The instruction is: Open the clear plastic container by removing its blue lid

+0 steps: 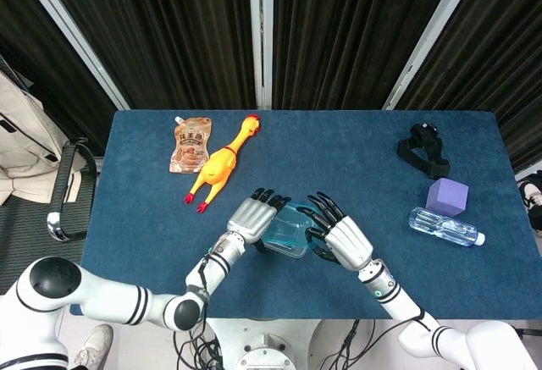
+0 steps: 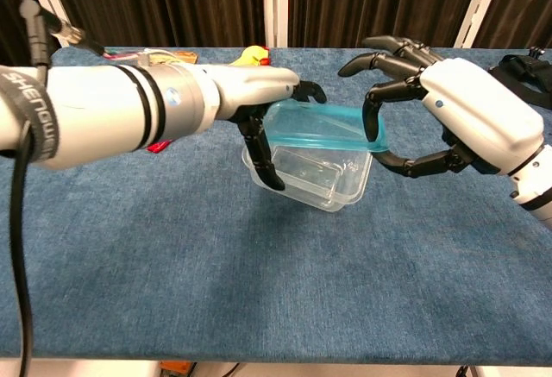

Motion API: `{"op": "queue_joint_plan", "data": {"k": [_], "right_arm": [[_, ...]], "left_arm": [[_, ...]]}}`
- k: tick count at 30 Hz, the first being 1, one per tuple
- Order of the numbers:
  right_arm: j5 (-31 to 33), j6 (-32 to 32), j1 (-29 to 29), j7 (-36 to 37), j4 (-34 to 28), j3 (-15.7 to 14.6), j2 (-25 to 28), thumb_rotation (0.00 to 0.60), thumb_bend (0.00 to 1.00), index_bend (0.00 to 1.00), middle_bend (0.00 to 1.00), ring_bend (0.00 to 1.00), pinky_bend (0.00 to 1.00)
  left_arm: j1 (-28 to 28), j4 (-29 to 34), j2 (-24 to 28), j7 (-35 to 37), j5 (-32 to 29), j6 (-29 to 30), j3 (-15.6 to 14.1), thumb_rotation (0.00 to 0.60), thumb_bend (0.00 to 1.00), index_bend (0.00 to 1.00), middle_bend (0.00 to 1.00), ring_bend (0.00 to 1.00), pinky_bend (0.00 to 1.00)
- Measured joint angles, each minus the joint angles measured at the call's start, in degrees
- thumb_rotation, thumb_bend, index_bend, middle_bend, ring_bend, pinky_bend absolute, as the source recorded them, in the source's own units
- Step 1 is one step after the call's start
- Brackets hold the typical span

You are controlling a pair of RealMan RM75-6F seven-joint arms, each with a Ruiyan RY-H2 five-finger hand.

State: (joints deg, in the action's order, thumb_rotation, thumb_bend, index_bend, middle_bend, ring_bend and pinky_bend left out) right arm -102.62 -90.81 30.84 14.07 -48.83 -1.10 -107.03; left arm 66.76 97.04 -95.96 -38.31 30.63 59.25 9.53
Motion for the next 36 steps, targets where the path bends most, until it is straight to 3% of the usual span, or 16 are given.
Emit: {"op": "queue_joint_plan", "data": {"k": [15,25,31,33,35,36], "right_arm": [[0.07,-1.58,-0.29,-4.16,-1.17,1.0,3.68,0.6,0.93,0.65,0.19,0.0,0.0],[4.08,-6.33,-2.58,-4.98,1.07,5.49,7.81,0.6,0.93,0.65,0.19,0.0,0.0],[7.84,-3.6,-3.6,-3.05,5.54,6.83,7.81,0.6,0.93,0.62,0.16,0.0,0.0],[8.99,-1.89,-3.9,-1.76,7.48,6.98,7.33,0.6,0.92,0.55,0.13,0.0,0.0],[10.21,0.31,-4.29,-0.14,9.82,7.01,6.62,0.6,0.84,0.38,0.07,0.0,0.0],[10.68,1.38,-4.5,0.4,10.6,6.95,6.35,0.6,0.72,0.22,0.03,0.0,0.0]], "left_arm": [[-7.75,4.09,6.44,6.22,9.69,3.58,-2.31,0.6,0.0,0.06,0.06,0.0,0.02],[-14.46,4.39,10.94,12.47,15.47,6.6,-3.68,0.6,0.0,0.06,0.06,0.0,0.01],[-18.26,3.8,12.91,15.25,19.16,8.36,-4.31,0.6,0.0,0.06,0.06,0.0,0.01],[-19.54,3.31,13.25,15.74,20.37,9.23,-4.67,0.6,0.0,0.06,0.06,0.0,0.01],[-20.72,2.33,13.41,15.92,21.31,9.88,-5.12,0.6,0.0,0.06,0.06,0.0,0.01],[-21.16,1.84,13.46,15.87,21.57,10.08,-5.35,0.6,0.0,0.06,0.06,0.0,0.01]]}}
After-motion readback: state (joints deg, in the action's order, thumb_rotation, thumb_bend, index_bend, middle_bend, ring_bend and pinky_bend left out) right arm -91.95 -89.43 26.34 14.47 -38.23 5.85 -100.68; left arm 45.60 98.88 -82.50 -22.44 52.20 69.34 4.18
